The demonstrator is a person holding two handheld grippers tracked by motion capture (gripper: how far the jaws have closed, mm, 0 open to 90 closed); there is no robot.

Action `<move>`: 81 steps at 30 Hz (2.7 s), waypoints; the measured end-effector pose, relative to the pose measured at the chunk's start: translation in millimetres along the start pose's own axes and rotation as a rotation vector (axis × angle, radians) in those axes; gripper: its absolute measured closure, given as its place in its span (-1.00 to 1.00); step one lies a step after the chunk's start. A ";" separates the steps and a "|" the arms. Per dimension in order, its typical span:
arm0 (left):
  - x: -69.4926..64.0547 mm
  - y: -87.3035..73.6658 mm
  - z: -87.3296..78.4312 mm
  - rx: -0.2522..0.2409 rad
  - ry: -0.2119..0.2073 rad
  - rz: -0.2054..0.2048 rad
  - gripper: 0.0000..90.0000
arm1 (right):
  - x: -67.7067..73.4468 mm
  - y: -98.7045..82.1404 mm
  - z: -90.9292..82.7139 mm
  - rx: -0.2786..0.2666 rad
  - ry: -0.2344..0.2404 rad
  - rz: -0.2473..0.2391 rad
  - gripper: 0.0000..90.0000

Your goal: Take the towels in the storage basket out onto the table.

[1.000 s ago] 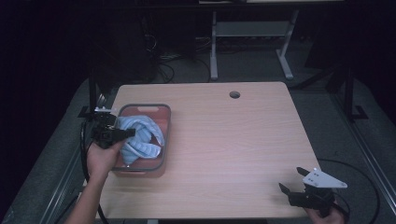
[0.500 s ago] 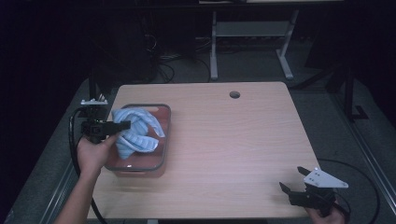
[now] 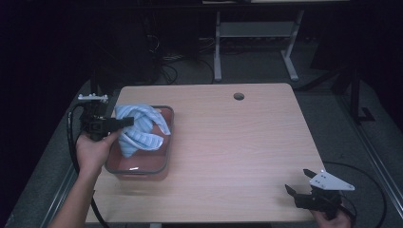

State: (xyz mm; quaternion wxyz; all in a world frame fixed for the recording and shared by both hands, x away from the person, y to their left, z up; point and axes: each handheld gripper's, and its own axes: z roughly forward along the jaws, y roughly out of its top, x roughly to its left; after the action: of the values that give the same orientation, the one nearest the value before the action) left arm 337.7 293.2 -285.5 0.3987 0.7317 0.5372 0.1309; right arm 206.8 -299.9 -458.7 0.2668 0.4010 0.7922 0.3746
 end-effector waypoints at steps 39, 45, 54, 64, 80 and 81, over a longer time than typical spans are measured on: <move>-71.0 28.2 33.9 0.025 -0.107 0.105 0.61 | 0.8 2.0 -0.3 -0.006 0.013 -0.016 -0.66; -83.6 32.2 43.6 0.031 -0.125 0.119 0.61 | 0.9 2.0 -1.4 -0.008 0.013 -0.008 -0.66; -97.5 34.3 61.5 0.044 -0.150 0.141 0.61 | 0.9 2.1 -1.8 -0.009 0.010 -0.003 -0.66; -107.3 33.3 75.8 0.058 -0.171 0.153 0.61 | 1.5 2.7 -1.0 -0.008 0.017 -0.007 -0.66; -131.6 32.7 100.8 0.084 -0.216 0.180 0.61 | 1.9 2.9 -0.2 -0.005 0.017 0.000 -0.66; -132.7 32.6 102.5 0.081 -0.220 0.180 0.61 | 2.2 3.1 0.0 -0.003 0.017 0.000 -0.66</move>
State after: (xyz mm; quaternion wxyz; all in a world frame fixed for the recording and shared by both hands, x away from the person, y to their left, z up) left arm 371.9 126.3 -296.8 0.4118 0.8025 0.4271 0.0633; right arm 207.0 -296.9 -456.5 0.2609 0.3973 0.7939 0.3792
